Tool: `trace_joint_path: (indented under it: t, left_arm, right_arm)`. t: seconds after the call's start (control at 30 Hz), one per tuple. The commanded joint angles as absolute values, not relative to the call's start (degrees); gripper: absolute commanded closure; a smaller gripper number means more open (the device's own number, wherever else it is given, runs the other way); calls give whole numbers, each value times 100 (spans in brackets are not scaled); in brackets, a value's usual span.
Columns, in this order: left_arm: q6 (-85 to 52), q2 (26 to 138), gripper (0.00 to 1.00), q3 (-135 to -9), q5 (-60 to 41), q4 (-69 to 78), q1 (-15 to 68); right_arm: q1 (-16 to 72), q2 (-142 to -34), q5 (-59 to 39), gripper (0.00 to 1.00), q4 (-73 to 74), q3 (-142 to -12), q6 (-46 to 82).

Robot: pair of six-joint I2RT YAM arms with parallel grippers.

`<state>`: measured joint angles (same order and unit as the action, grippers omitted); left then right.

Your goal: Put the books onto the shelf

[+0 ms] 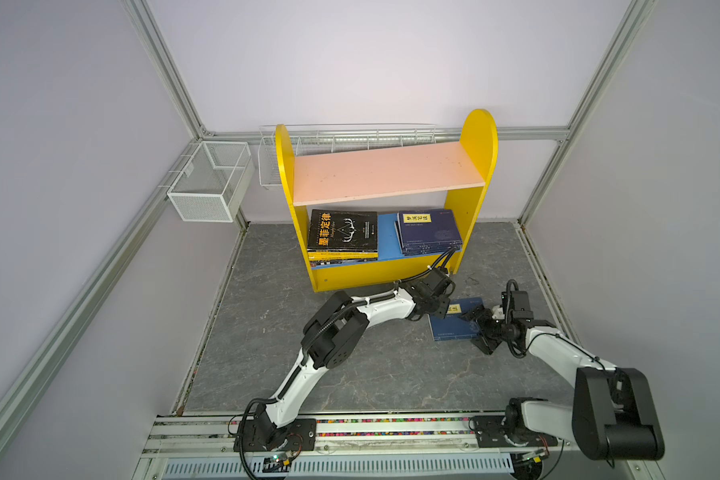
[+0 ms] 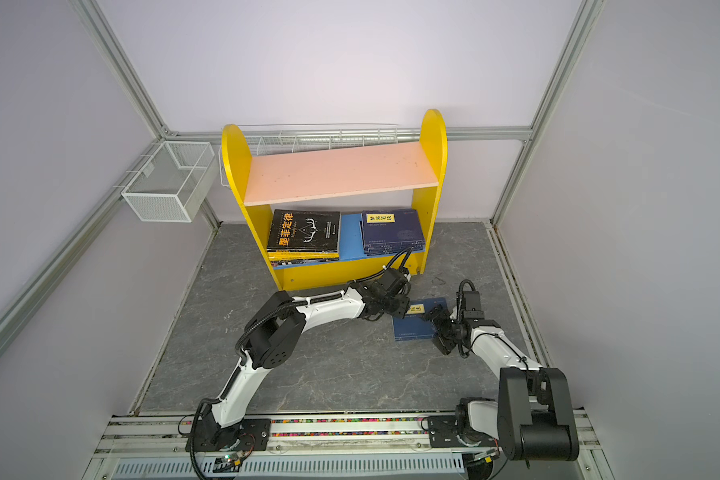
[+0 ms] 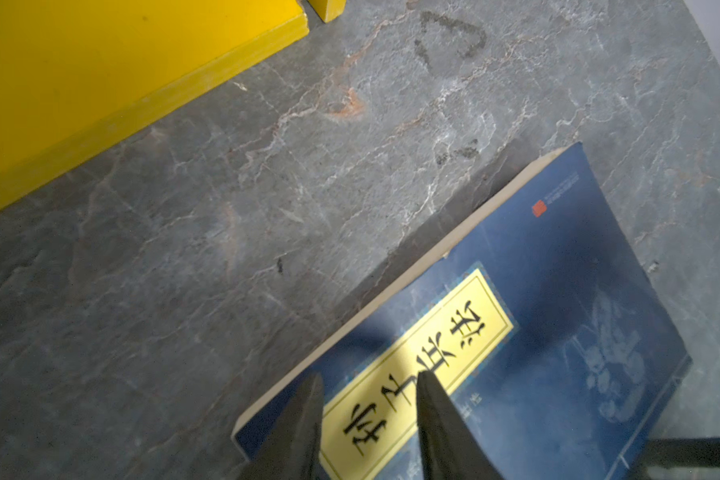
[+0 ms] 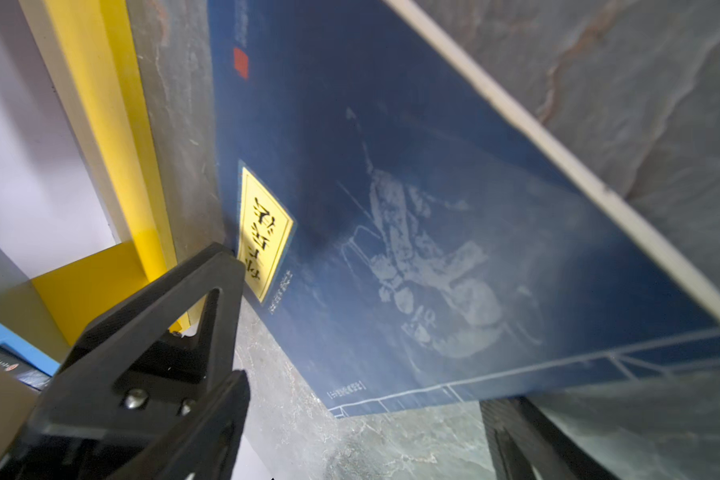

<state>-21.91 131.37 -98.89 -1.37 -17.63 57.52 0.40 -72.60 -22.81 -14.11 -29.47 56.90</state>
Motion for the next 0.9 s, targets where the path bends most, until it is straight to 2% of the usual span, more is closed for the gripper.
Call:
trace_joint_path:
  t: [0.0,0.2,0.47,0.73,0.87]
  left_arm:
    - [-2205,13267,62,-9639,-492,-2355,5766]
    - [-2197,13241,62,-9427,-793,-2242,5766]
    - [-2183,13204,62,-9306,-1182,-2004,5766]
    - [-2207,13166,63,-9255,-1088,-1958,5766]
    - [-2214,13169,63,-9259,-1054,-1944,5766]
  right_arm:
    - [25,-7242,-2049,10,-1495,-2777,5530]
    - [3,-6787,-2156,10,-1085,-3153,5412]
    - [-14,-6849,-2327,9,-699,-3478,5369]
    - [-73,-6636,-1178,9,-2708,-3478,5497]
    - [-148,-6782,-1523,8,-2330,-2931,5836]
